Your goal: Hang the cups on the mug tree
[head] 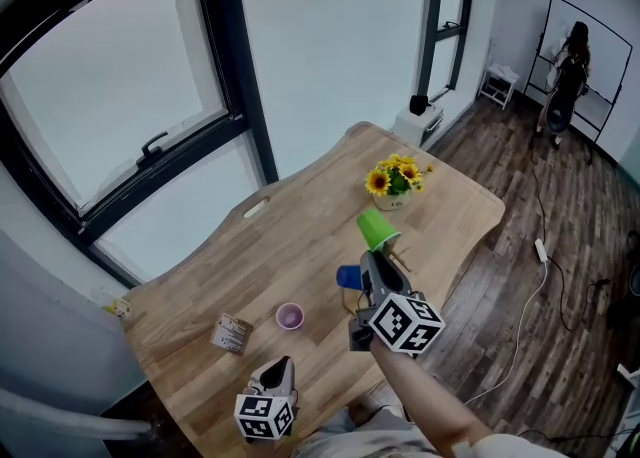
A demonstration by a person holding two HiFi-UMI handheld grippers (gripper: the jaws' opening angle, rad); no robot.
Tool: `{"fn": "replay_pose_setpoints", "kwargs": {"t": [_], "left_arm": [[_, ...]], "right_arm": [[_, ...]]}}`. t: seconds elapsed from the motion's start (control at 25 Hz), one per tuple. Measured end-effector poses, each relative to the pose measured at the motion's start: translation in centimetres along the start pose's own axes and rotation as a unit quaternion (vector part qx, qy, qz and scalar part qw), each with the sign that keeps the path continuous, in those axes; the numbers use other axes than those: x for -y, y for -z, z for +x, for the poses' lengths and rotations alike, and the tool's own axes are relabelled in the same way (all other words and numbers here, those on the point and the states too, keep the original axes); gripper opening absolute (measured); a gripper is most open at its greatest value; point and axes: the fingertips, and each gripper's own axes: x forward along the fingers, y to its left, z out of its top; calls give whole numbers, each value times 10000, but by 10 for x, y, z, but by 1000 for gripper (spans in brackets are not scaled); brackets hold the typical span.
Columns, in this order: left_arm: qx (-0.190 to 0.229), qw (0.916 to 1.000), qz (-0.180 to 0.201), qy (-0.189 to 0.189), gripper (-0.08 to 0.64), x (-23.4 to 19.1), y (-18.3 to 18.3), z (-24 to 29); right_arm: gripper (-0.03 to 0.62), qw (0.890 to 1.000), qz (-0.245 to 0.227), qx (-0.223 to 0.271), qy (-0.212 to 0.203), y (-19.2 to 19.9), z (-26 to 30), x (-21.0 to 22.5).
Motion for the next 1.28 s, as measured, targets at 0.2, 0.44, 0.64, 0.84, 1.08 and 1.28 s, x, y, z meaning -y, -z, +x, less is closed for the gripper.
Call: {"fn": "replay_pose_setpoints", "kwargs": {"t": [0.2,0.44,0.64,0.84,1.08,1.28], "left_arm": [[41,10000,45,-53,5,10,-2,0],[119,9997,75,-181,5,20,-10,-2],[148,9993,31,-333,5,27,-10,-6],[178,9986,-32,-501,5,34,-6,-10],[205,9975,-86,-674,5,40,-4,-15],[208,9966,-147,-789,5,41,0,-18]], "right_arm": [[84,9985,-403,-276,-231,5,-10,-4],[92,9932,-842,-670,-439,14,-28,1],[92,9840,-1328,-971,-690,30,-47,3],[92,9659,-2011,-1224,-1082,48,-66,-3],[92,9240,-3142,-1441,-1637,80,-90,-17],[92,9074,-3246,-1884,-1892,113,-104,-14]]}}
